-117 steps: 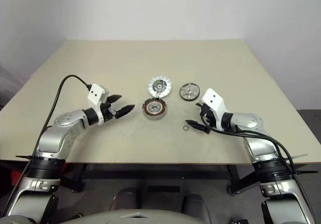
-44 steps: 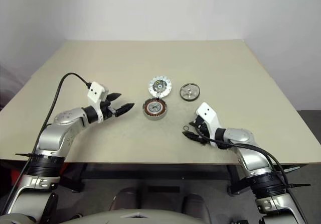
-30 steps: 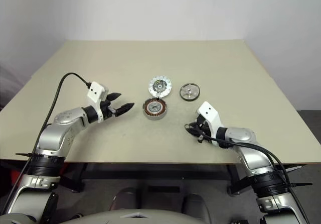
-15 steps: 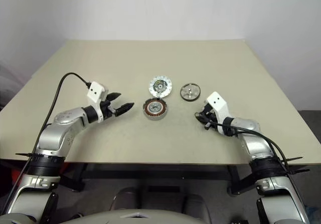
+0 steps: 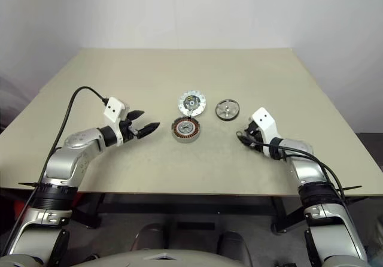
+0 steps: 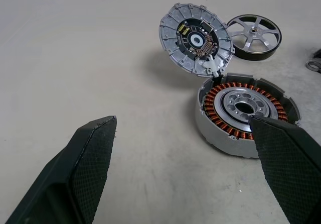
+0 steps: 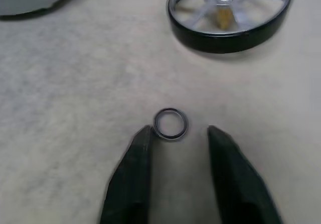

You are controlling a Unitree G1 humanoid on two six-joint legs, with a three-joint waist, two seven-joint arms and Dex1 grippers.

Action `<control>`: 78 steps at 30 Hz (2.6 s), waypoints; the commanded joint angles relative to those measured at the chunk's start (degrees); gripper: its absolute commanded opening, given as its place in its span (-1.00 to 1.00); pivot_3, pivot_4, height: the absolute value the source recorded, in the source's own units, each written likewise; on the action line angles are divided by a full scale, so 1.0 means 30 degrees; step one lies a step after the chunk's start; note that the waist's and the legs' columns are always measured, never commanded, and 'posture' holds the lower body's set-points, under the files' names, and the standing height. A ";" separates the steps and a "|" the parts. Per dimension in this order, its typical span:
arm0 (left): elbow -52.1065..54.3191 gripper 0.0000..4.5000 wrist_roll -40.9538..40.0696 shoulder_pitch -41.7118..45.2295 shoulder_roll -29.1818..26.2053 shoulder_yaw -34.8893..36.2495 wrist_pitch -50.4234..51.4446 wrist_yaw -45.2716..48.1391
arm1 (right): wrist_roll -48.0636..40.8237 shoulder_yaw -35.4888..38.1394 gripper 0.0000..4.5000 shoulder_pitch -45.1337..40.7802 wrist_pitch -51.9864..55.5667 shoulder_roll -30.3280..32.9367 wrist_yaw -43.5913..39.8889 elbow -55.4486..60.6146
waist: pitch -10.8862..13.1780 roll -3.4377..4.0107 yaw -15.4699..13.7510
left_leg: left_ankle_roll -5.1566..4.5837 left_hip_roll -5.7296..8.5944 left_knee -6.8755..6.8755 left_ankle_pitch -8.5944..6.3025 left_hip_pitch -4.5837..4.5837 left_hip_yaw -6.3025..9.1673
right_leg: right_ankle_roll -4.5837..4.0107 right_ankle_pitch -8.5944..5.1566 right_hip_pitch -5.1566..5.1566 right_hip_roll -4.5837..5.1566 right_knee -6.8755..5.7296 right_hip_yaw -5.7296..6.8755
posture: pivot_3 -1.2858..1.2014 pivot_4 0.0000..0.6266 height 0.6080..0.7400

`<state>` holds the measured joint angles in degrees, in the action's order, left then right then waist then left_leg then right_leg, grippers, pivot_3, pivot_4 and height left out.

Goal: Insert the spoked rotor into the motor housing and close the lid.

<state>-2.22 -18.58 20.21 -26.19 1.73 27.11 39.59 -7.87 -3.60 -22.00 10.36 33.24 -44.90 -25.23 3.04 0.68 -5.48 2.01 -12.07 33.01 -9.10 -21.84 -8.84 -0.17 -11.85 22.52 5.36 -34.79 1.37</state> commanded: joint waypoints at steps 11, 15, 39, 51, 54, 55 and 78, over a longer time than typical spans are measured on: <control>0.0353 1.00 0.0067 0.0427 -0.0097 0.0144 -0.0393 -0.0029 | -0.0540 -0.0999 0.34 -0.0118 0.0575 0.1645 -0.4490 0.7063 | 0.0004 0.0006 0.0019 | -0.0007 -0.0014 -0.0011 -0.0003 -0.0069 -0.0014 | -0.0028 0.0012 0.0087 -0.0011 0.0004 -0.0003 | 0.03 -1.00 1.00; 0.0109 1.00 0.0050 0.0665 -0.0098 -0.0012 -0.0402 0.0255 | -0.0166 -0.2660 0.34 -0.2292 0.0309 0.1526 -0.6677 0.7792 | 0.0003 0.0005 0.0065 | -0.0004 -0.0056 -0.0011 -0.0002 -0.0022 -0.0016 | 0.0016 -0.0014 0.0078 -0.0040 -0.0004 0.0000 | 0.03 -1.00 1.00; 0.1698 1.00 -0.0575 -0.0883 -0.1492 0.0659 0.0597 0.1007 | 0.6262 -0.8146 0.34 -1.3076 -0.8284 -0.5684 -0.9774 -0.9719 | 0.0012 -0.0004 0.0099 | 0.0016 -0.0110 0.0019 0.0009 -0.0145 -0.0022 | -0.0136 0.0037 0.0189 -0.0051 -0.0085 0.0053 | 0.03 -1.00 1.00; 0.2302 1.00 -0.0815 -0.1290 -0.1347 0.0645 0.0822 0.0371 | 0.8629 -0.8315 0.34 -1.5508 -0.9692 -0.7203 -0.8415 -1.3937 | 0.0017 0.0002 0.0424 | 0.0043 -0.0129 0.0030 0.0023 -0.0091 -0.0021 | -0.0180 0.0012 0.0210 -0.0060 -0.0214 0.0044 | 0.03 -1.00 1.00; 0.2436 1.00 -0.0813 -0.1400 -0.1328 0.0627 0.0851 0.0287 | 0.9197 -0.8360 0.34 -1.5673 -0.9819 -0.7555 -0.7887 -1.4581 | 0.0018 0.0003 0.0499 | 0.0045 -0.0137 0.0029 0.0024 -0.0091 -0.0021 | -0.0200 0.0000 0.0218 -0.0065 -0.0225 0.0047 | 0.03 -1.00 1.00; 0.2498 1.00 -0.0823 -0.1453 -0.1323 0.0657 0.0875 0.0242 | 0.9380 -0.8375 0.34 -1.5709 -0.9844 -0.7696 -0.7689 -1.4740 | 0.0018 0.0003 0.0500 | 0.0046 -0.0141 0.0029 0.0024 -0.0092 -0.0021 | -0.0205 -0.0003 0.0220 -0.0068 -0.0225 0.0049 | 0.03 -1.00 1.00; 0.2578 1.00 -0.0846 -0.1706 -0.1192 0.0861 0.0776 -0.0411 | 1.1879 -0.9178 -0.03 -1.5950 -1.1057 -0.8937 -0.6291 -1.5347 | 0.0021 0.0007 0.0698 | 0.0094 -0.0247 0.0029 0.0046 -0.0028 -0.0024 | -0.0263 -0.0030 0.0232 -0.0174 -0.0308 0.0033 | 0.03 -1.00 1.00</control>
<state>3.71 -20.51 14.57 -29.64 3.00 29.98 38.50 27.60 -31.23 -69.01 -22.16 6.73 -63.90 -71.34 3.11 0.70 -3.38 2.30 -12.82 33.09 -8.96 -21.93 -8.91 -0.98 -11.93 23.22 4.83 -35.72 1.47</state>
